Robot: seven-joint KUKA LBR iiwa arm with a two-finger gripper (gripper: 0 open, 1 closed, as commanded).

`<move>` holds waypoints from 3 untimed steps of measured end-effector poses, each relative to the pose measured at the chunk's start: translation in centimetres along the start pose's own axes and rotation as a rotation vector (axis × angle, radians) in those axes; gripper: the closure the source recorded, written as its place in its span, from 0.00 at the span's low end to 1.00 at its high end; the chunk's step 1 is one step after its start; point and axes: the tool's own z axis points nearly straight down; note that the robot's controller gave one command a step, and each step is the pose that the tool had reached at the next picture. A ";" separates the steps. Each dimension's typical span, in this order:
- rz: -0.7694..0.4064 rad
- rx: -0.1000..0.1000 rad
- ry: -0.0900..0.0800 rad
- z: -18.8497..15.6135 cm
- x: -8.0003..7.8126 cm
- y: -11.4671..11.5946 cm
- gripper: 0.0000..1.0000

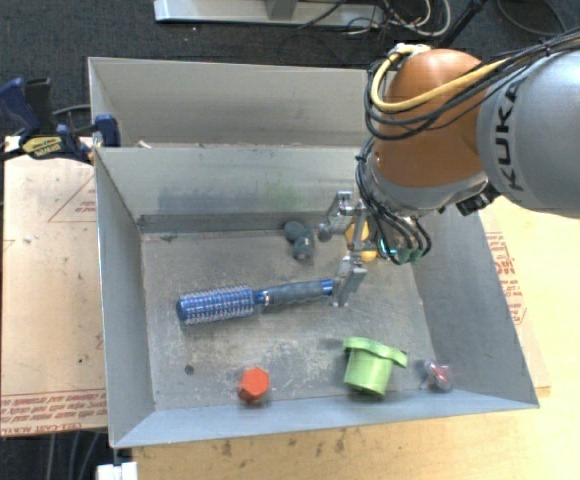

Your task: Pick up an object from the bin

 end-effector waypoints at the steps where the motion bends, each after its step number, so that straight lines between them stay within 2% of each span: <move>1: -0.134 0.000 -0.014 13.2 -0.7 2.6 0.00; 2: -0.133 -0.001 -0.019 12.8 -0.9 2.6 1.00; 3: -0.290 0.002 -0.017 -2.4 -2.2 1.4 1.00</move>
Offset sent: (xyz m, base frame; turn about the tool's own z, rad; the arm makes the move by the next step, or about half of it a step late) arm 0.0027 0.0256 -0.1350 -0.1356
